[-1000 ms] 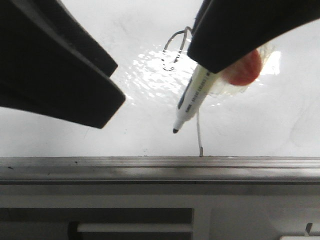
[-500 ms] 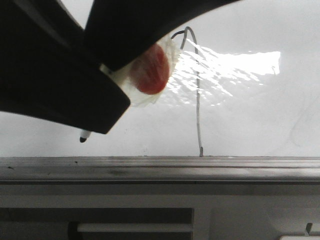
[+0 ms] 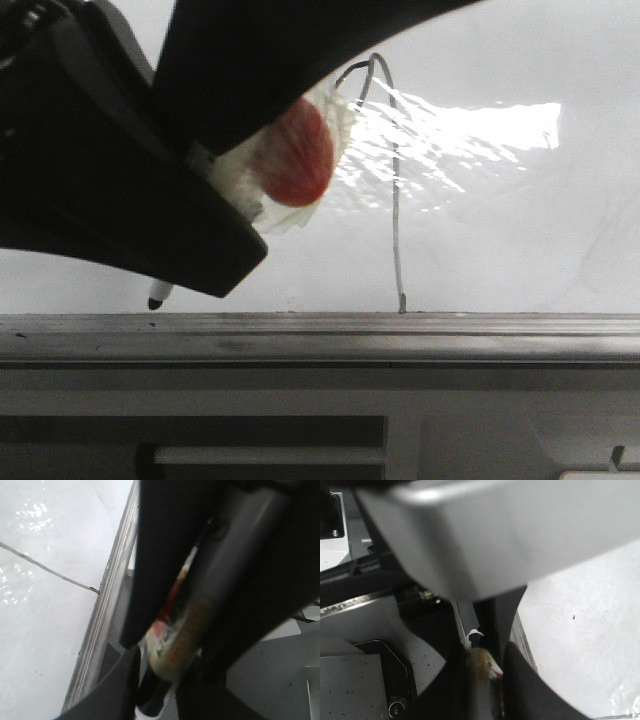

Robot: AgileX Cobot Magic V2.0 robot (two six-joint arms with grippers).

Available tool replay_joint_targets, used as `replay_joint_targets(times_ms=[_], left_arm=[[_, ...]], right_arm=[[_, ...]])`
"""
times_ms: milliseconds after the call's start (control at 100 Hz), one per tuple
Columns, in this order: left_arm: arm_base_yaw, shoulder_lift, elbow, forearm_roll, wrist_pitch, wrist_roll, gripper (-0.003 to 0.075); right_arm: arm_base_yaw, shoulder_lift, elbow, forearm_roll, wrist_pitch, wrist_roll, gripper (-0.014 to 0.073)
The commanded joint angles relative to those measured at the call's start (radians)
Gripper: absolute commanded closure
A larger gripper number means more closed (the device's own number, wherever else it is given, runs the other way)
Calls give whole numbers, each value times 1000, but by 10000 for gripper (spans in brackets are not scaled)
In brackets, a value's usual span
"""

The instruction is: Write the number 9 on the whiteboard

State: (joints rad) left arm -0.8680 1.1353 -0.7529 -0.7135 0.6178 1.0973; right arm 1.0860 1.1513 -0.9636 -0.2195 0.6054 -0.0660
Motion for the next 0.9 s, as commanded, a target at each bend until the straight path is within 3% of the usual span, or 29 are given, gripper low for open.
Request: replay_joint_targets(times_ms=[0, 80, 150, 370, 450, 620, 710, 810, 890], left_arm=[[0, -12, -32, -72, -37, -61, 741], [0, -12, -30, -72, -37, -61, 741], [0, -12, -23, -72, -35, -61, 741], [0, -15, 8, -80, -27, -68, 741], [0, -15, 22, -83, -23, -69, 741], [0, -15, 33, -97, -17, -69, 741], [0, -15, 33, -102, -20, -69, 741], [0, -15, 33, -111, -30, -93, 741], [0, -15, 33, -119, -60, -163, 741]], right_arm=[[2, -17, -31, -39, -57, -11, 662], [2, -17, -31, -39, -57, -11, 651], [2, -17, -31, -39, -57, -11, 592], [-2, -90, -84, -66, -53, -11, 165], [-2, -138, -112, -99, -53, -11, 110], [-2, -253, -130, -162, -58, -11, 179], [-2, -303, -130, -164, -51, -1, 349], [-2, -367, -130, -168, -32, 0, 654], [-2, -412, -130, -181, -25, 10, 650]])
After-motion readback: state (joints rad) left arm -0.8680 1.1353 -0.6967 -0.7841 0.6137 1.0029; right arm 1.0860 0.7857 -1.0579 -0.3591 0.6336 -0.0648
